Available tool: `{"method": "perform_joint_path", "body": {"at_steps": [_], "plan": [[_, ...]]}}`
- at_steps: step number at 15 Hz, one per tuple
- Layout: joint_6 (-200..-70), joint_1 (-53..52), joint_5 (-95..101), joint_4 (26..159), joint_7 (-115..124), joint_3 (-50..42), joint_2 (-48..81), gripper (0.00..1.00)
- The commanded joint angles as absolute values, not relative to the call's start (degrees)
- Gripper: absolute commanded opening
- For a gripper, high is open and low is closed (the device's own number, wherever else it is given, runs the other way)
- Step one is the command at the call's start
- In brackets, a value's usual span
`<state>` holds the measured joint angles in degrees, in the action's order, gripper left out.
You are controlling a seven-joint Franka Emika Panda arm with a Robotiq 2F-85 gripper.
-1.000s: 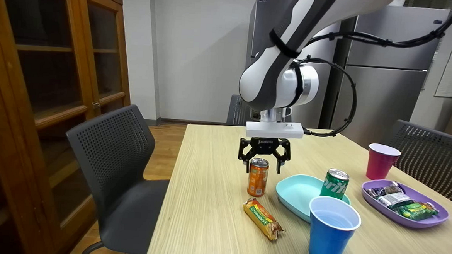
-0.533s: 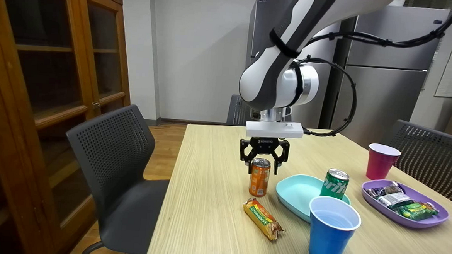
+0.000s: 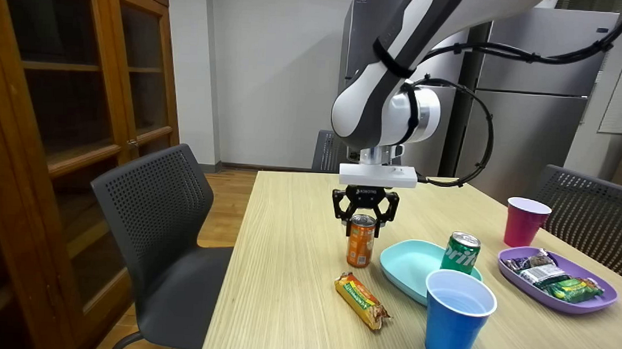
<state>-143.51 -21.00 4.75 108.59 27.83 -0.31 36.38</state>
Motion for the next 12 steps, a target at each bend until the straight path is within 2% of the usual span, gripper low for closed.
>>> {"method": "perform_joint_path", "body": {"at_steps": [1, 12], "plan": [[-140.56, -20.56, 2.29, 107.99, 31.63, -0.97, 33.28, 0.38], [-140.79, -19.06, 1.95, 109.53, 38.87, -4.27, 29.01, 0.38]]}}
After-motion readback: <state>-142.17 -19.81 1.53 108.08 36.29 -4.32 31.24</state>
